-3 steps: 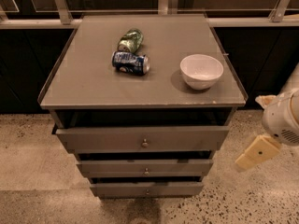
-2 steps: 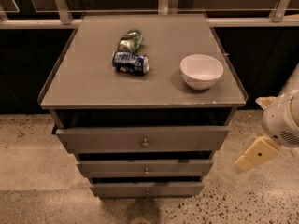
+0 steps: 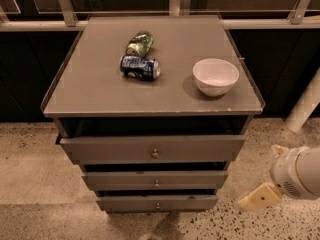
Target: Open middle drawer
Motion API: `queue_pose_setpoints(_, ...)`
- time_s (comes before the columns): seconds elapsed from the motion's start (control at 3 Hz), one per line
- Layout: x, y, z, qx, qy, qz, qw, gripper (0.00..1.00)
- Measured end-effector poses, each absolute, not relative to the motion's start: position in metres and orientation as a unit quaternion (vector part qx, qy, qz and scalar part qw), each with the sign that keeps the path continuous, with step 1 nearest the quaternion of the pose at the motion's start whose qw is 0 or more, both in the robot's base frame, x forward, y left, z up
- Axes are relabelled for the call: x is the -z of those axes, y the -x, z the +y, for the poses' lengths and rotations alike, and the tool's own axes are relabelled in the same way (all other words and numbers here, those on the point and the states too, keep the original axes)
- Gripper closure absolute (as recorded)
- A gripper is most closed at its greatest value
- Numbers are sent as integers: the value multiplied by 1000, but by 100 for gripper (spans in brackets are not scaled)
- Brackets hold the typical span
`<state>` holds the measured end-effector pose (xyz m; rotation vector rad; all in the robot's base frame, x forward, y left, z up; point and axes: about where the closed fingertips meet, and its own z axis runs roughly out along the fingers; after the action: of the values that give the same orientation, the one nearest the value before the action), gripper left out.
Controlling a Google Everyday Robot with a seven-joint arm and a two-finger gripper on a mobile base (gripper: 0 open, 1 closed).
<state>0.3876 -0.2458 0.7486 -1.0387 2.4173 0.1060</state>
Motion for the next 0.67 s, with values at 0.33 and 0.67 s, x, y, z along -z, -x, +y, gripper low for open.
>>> queue_pose_setpoints(0.33,-703,-389,-237,-66,372,890,255,0)
queue_pose_setpoints(0.67,-699,-391,-238,-66,371,890,257,0)
